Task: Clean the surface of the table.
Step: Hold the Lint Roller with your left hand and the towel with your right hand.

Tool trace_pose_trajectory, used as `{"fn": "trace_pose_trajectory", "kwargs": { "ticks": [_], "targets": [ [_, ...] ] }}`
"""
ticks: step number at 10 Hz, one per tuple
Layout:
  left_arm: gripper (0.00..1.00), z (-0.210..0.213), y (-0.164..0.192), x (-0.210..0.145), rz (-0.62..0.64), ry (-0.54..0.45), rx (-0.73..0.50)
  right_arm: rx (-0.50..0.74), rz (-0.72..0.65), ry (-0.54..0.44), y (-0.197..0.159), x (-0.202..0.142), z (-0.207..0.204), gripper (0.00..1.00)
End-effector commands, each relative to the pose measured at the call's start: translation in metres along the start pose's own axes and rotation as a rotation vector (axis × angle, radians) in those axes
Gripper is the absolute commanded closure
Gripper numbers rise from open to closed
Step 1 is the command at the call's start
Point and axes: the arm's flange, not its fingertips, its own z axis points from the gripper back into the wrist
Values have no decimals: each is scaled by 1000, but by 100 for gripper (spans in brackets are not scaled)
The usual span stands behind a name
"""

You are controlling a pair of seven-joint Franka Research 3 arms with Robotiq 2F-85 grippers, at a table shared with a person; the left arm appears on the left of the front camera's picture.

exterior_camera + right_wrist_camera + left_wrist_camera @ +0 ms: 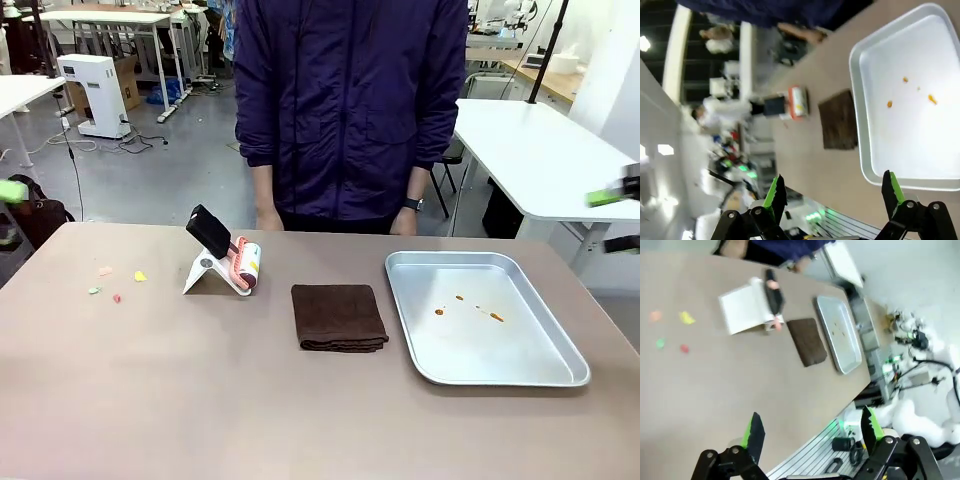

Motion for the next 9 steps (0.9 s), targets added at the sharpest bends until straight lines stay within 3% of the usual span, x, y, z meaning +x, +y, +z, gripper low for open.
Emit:
{"fn": "trace_pose_trajectory", "kwargs": {
  "ticks": [1,2,5,6,7,9],
  "targets": [
    [0,-9,47,-21,136,-97,-81,140,-42,-80,-69,-69,6,0],
    [0,-1,67,-28,191,-157,-119,165,-105,-109,-89,-66,14,0],
    [0,-26,61,-49,275,-289,-182,142,-229,-146,-130,-59,11,0],
    [0,-29,61,-50,301,-307,-157,94,-245,-154,-132,-60,7,0],
    [0,10,84,-5,295,-250,-162,138,-233,-128,-126,-4,59,0],
    [0,10,84,-5,295,-250,-162,138,-233,-128,-126,-4,59,0]
  ]
}}
